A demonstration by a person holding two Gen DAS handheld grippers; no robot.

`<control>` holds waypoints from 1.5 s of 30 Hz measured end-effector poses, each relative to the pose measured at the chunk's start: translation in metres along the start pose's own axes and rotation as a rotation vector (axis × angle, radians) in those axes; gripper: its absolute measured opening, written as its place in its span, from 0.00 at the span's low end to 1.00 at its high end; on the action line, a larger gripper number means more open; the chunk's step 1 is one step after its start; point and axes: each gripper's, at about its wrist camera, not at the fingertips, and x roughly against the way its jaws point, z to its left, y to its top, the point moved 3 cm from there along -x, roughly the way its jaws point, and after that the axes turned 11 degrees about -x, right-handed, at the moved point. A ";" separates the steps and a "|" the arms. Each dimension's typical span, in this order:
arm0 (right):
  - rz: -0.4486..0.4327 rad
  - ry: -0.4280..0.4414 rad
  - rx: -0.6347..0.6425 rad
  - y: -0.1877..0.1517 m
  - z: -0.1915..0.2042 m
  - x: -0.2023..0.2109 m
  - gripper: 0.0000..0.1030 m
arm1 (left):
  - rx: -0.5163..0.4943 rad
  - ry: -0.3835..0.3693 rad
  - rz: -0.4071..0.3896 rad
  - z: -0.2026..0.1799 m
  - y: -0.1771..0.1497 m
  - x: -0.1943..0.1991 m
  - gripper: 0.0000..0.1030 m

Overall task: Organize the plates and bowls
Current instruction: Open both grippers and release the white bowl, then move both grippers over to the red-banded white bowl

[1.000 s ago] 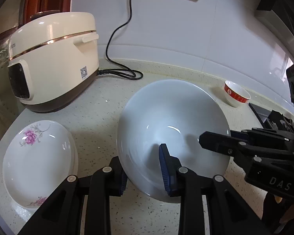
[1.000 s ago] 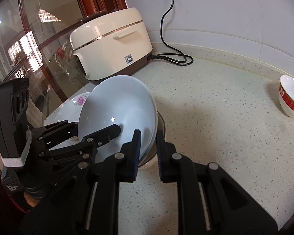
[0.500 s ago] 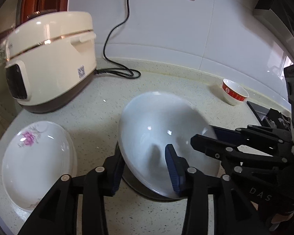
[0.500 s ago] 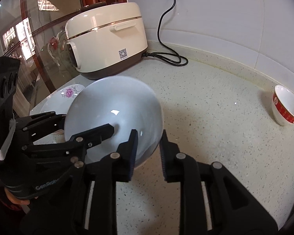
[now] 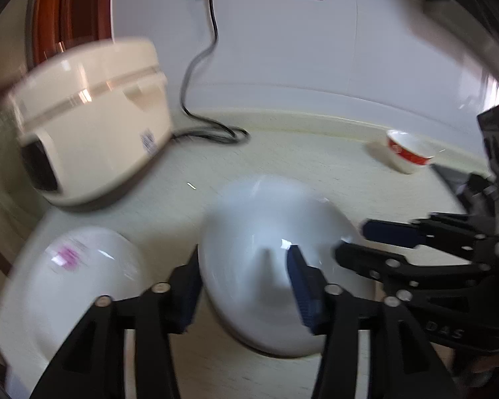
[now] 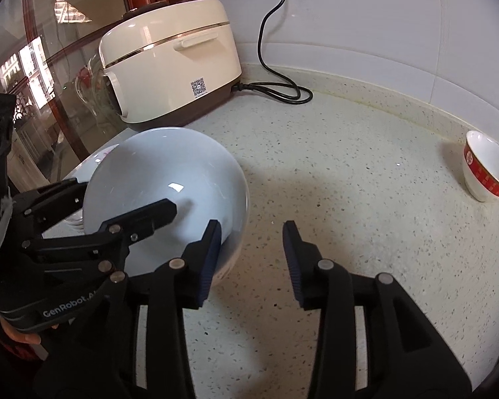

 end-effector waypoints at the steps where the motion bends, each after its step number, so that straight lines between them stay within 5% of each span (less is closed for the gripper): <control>1: -0.004 0.011 -0.002 0.000 0.000 0.000 0.46 | -0.017 0.036 -0.015 0.002 0.002 0.002 0.60; 7: 0.003 0.002 0.014 -0.002 0.003 0.001 0.56 | 0.036 0.039 -0.040 0.018 0.005 0.004 0.71; 12: 0.008 0.057 -0.055 0.004 -0.008 0.007 0.60 | 0.071 0.024 -0.206 0.004 0.018 0.032 0.83; 15: -0.043 0.103 -0.164 0.013 -0.032 0.024 0.65 | 0.079 0.002 -0.313 -0.008 0.038 0.049 0.87; 17: -0.087 0.126 -0.278 0.020 -0.059 0.036 0.70 | 0.106 -0.007 -0.386 -0.015 0.052 0.058 0.99; 20: -0.179 0.078 -0.440 0.024 -0.101 0.055 0.74 | 0.119 -0.032 -0.450 -0.038 0.075 0.060 1.00; 24: -0.303 -0.105 -0.674 0.015 -0.166 0.079 0.76 | 0.067 -0.137 -0.347 -0.083 0.108 0.025 1.00; 29: -0.326 -0.303 -0.827 -0.002 -0.216 0.086 0.76 | 0.101 -0.172 -0.160 -0.122 0.126 -0.046 1.00; 35: -0.310 -0.315 -0.864 -0.006 -0.228 0.081 0.76 | 0.141 -0.170 -0.004 -0.121 0.107 -0.102 1.00; 45: -0.353 -0.291 -0.938 0.006 -0.251 0.065 0.81 | 0.238 -0.183 0.096 -0.112 0.094 -0.131 1.00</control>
